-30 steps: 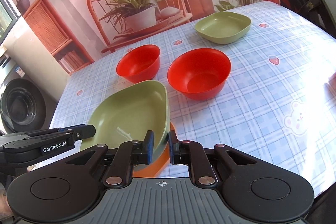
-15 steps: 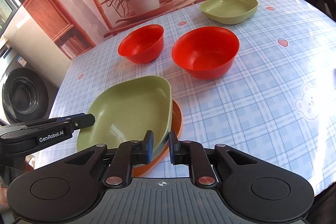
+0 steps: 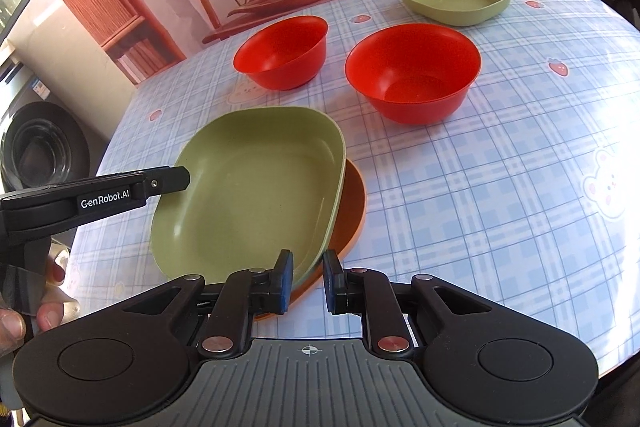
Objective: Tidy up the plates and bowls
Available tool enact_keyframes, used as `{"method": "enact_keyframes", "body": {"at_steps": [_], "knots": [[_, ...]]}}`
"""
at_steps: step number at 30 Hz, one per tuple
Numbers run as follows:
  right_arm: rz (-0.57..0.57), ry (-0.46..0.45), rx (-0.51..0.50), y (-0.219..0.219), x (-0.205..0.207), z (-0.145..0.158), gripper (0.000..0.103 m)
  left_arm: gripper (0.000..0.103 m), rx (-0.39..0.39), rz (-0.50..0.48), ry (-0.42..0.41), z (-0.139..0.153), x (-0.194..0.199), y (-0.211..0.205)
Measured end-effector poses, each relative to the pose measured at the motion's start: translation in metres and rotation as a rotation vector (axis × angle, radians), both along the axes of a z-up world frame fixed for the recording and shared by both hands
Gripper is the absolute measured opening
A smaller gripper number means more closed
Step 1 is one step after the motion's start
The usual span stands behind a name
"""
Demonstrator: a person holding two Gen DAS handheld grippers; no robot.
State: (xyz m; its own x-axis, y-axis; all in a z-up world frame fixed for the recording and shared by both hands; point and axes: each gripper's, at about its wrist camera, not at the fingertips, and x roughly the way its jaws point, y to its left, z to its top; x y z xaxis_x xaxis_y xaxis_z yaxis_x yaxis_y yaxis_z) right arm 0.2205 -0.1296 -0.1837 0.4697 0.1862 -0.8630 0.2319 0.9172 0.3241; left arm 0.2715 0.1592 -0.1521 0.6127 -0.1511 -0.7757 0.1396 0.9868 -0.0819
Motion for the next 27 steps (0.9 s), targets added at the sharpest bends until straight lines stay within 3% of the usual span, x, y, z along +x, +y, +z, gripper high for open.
{"method": "enact_keyframes", "body": {"at_steps": [15,18,22,27], "knots": [[-0.029,-0.054,-0.018,-0.013,-0.001,0.007,0.023,0.012,0.004,0.000,0.019,-0.006,-0.004,-0.001],[-0.030,-0.061,-0.010,-0.016,-0.001,0.006,0.021,0.012,0.007,0.000,0.016,-0.005,-0.004,-0.002],[-0.029,-0.057,0.021,-0.019,0.000,0.001,0.008,0.012,0.018,-0.007,0.013,-0.004,-0.002,-0.003],[-0.021,-0.050,0.027,-0.018,0.000,-0.002,0.007,0.012,0.016,0.001,0.016,-0.006,0.001,-0.002]]}}
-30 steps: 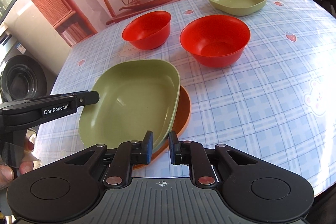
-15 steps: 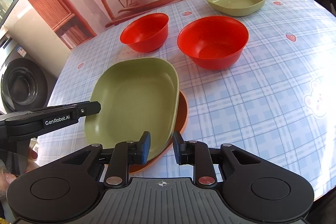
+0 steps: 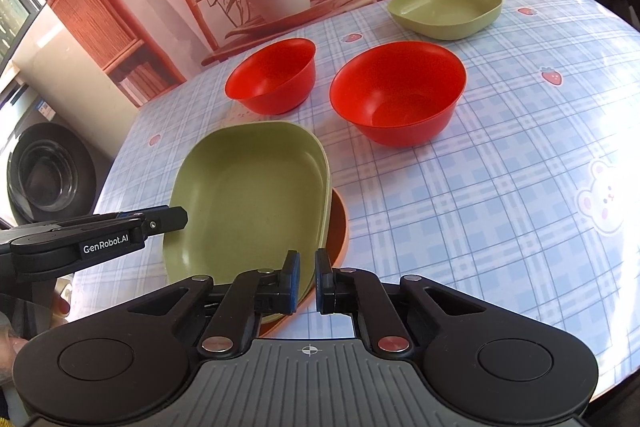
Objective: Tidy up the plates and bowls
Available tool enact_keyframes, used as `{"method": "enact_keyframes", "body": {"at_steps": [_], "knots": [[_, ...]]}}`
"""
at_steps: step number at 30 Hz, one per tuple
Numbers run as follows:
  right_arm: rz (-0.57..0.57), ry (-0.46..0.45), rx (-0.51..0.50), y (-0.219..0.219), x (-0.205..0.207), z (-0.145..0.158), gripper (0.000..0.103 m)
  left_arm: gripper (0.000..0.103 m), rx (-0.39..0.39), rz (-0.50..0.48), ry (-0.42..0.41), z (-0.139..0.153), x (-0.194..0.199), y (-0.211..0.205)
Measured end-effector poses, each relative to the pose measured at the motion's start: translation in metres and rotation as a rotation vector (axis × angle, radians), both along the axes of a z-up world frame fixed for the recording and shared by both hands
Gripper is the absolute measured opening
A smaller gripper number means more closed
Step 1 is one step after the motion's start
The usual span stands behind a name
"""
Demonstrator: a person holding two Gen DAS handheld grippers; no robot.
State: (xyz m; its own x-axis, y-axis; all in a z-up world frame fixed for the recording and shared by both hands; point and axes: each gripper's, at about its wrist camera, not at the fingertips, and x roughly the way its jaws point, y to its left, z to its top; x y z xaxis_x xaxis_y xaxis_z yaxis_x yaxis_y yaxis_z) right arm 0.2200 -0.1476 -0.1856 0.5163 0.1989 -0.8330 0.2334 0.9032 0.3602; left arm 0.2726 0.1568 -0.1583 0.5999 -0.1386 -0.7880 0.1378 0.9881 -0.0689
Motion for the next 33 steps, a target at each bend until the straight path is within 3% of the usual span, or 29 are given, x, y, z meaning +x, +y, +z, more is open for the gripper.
{"method": "enact_keyframes", "body": {"at_steps": [6,11,17,33], "knots": [[0.032,-0.002,0.046,0.002,0.001,0.003,0.003,0.012,-0.032,-0.028,-0.008,0.005,0.001,-0.003],[0.015,-0.044,-0.047,0.001,0.001,0.016,0.007,0.012,-0.027,-0.017,-0.013,0.006,0.005,-0.001],[-0.045,-0.048,-0.122,-0.019,0.013,0.008,0.013,0.012,-0.009,0.000,-0.013,0.003,0.006,0.001],[-0.019,-0.021,-0.030,-0.017,0.018,-0.004,0.011,0.012,-0.055,-0.005,0.000,-0.006,0.005,0.001]]}}
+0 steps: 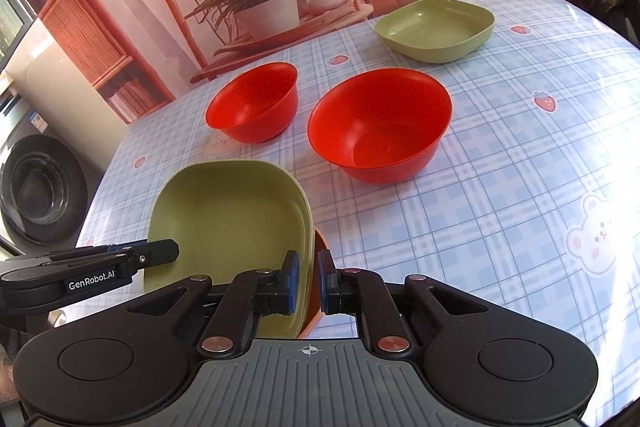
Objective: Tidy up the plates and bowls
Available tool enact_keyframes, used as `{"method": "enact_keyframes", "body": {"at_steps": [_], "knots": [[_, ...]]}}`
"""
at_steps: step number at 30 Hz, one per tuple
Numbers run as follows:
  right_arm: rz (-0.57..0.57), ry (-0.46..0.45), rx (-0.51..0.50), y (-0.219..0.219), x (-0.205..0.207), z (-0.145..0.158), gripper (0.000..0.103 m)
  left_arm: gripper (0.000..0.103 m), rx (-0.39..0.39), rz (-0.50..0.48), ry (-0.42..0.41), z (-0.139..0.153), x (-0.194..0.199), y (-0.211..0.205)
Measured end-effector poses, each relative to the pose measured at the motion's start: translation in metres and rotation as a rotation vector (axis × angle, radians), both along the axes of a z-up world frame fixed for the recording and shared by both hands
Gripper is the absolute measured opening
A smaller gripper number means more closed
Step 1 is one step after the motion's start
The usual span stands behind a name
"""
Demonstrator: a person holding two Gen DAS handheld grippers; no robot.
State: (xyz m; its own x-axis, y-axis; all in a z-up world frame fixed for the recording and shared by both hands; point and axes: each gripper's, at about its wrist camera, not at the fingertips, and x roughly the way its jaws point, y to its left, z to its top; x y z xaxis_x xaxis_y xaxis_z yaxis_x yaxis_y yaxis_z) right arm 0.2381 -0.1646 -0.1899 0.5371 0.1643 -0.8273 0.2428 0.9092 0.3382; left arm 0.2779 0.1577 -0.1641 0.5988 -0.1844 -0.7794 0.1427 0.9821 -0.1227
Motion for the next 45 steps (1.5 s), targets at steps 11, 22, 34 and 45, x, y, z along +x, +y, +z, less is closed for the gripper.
{"method": "enact_keyframes", "body": {"at_steps": [11,22,34,45], "knots": [[0.005,0.004,0.005,0.002,-0.001,-0.004,0.004,0.012,-0.010,0.031,0.000,-0.001,-0.002,0.000],[-0.057,0.047,0.184,-0.013,-0.012,0.012,0.006,0.012,0.017,-0.016,-0.047,0.019,0.006,-0.001],[-0.056,0.142,0.225,-0.004,-0.025,-0.006,0.009,0.012,0.041,-0.077,0.010,-0.006,0.023,-0.007],[-0.005,0.107,0.101,0.002,-0.028,0.004,0.021,0.012,0.037,-0.059,-0.035,0.007,0.005,0.000]]}}
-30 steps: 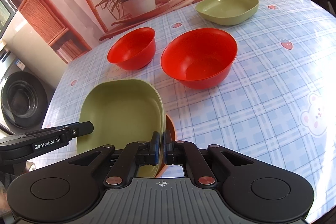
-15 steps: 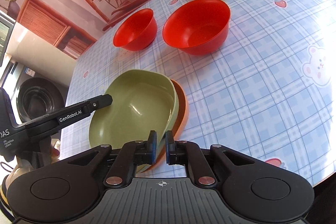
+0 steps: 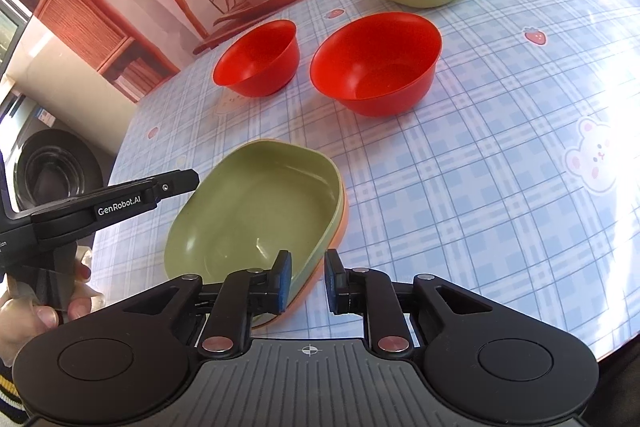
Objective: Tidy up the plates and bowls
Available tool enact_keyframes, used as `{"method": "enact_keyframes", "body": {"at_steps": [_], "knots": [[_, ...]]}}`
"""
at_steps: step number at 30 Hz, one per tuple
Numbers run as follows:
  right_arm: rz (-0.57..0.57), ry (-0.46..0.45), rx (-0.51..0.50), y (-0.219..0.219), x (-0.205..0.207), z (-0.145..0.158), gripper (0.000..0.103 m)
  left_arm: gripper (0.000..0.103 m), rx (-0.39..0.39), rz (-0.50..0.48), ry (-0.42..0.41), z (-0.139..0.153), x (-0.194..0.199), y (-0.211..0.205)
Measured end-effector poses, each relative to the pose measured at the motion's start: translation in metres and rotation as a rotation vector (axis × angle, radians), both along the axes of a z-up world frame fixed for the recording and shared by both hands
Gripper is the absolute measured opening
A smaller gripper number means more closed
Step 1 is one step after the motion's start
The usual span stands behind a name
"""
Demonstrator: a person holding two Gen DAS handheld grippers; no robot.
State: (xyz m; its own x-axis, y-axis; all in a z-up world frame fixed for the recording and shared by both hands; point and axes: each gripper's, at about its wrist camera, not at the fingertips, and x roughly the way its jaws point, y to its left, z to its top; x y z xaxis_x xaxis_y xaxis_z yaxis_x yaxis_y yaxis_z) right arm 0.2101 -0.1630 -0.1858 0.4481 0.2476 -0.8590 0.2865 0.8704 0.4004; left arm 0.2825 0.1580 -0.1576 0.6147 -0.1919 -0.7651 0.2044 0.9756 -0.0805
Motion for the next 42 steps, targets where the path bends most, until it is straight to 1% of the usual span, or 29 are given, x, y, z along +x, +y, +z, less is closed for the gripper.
{"method": "enact_keyframes", "body": {"at_steps": [4,5,6,12,14,17,20,23,27,31,34,37,40,42], "knots": [[0.026,0.012,0.016,0.005,-0.001,-0.006,0.020,0.012,0.011,0.002,0.011,-0.002,-0.006,0.001],[0.031,0.009,0.017,0.006,-0.001,-0.006,0.014,0.012,0.011,0.003,0.014,-0.003,-0.006,0.002],[0.035,0.003,0.017,0.007,-0.001,-0.006,0.012,0.012,0.012,0.005,0.017,-0.004,-0.006,0.002],[0.034,0.007,0.015,0.006,-0.001,-0.006,0.013,0.012,0.013,0.031,0.028,-0.007,-0.005,0.004],[0.022,-0.015,0.022,0.002,-0.001,-0.001,0.013,0.012,-0.005,0.029,0.018,-0.003,-0.007,0.005],[0.000,-0.094,0.024,-0.011,0.000,0.015,0.014,0.012,-0.045,0.037,0.008,0.004,-0.007,0.004],[-0.019,-0.189,-0.049,-0.033,0.003,0.037,0.016,0.012,-0.098,0.068,-0.013,0.018,-0.009,0.000],[-0.082,-0.262,-0.123,-0.072,0.005,0.058,0.019,0.012,-0.137,0.070,-0.058,0.035,-0.015,-0.015],[-0.156,-0.295,-0.234,-0.126,0.002,0.075,0.019,0.012,-0.185,0.060,-0.089,0.049,-0.015,-0.040],[-0.194,-0.302,-0.321,-0.170,-0.003,0.081,0.019,0.012,-0.232,0.054,-0.079,0.053,-0.004,-0.070],[-0.219,-0.305,-0.350,-0.196,-0.005,0.082,0.021,0.012,-0.234,0.026,-0.089,0.050,0.006,-0.097],[-0.225,-0.311,-0.393,-0.212,-0.005,0.078,0.024,0.012,-0.200,0.009,-0.093,0.048,0.020,-0.121],[-0.210,-0.335,-0.419,-0.224,-0.002,0.076,0.025,0.012,-0.185,0.040,-0.100,0.048,0.041,-0.138],[-0.183,-0.363,-0.436,-0.231,0.002,0.076,0.026,0.014,-0.169,0.075,-0.126,0.050,0.053,-0.146]]}}
